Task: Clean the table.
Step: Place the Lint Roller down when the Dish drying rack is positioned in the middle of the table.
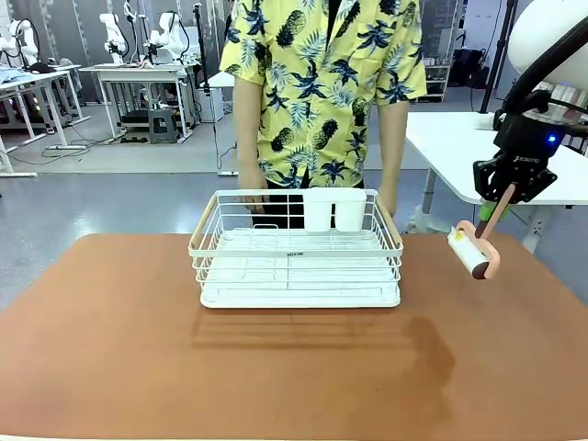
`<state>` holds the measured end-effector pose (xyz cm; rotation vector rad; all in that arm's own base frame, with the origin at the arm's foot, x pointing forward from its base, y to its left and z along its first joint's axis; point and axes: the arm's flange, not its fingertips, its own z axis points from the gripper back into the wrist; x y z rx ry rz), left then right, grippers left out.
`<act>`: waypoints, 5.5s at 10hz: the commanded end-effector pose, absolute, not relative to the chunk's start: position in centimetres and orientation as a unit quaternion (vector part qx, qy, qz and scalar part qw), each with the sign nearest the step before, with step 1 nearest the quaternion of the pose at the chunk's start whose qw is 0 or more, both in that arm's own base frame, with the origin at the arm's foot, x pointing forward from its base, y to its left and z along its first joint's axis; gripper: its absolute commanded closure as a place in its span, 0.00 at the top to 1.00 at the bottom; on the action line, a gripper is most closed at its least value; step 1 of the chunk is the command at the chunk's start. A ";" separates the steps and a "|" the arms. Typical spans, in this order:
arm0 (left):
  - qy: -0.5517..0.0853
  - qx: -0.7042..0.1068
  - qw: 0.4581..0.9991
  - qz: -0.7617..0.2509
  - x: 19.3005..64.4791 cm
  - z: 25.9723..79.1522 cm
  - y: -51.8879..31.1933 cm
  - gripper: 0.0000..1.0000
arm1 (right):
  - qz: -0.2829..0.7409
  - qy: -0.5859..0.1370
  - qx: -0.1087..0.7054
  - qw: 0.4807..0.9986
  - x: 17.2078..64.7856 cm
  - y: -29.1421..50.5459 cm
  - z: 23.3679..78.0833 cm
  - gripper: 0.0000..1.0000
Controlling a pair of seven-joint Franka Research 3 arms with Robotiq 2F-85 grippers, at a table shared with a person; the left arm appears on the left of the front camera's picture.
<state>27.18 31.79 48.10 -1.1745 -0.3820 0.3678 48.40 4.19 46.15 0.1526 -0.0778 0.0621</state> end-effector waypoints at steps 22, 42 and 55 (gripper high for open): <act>-0.186 -0.550 0.798 0.166 26.9 48.1 31.8 1.00 | -0.632 -0.090 0.129 0.759 54.4 1.1 43.4 0.21; -0.186 -0.550 0.798 0.166 26.9 48.1 31.8 1.00 | -0.671 -0.062 0.139 0.725 42.3 -1.9 35.6 1.00; -0.186 -0.550 0.798 0.166 26.9 48.1 31.8 1.00 | -0.663 -0.060 0.140 0.733 41.4 -1.5 38.9 1.00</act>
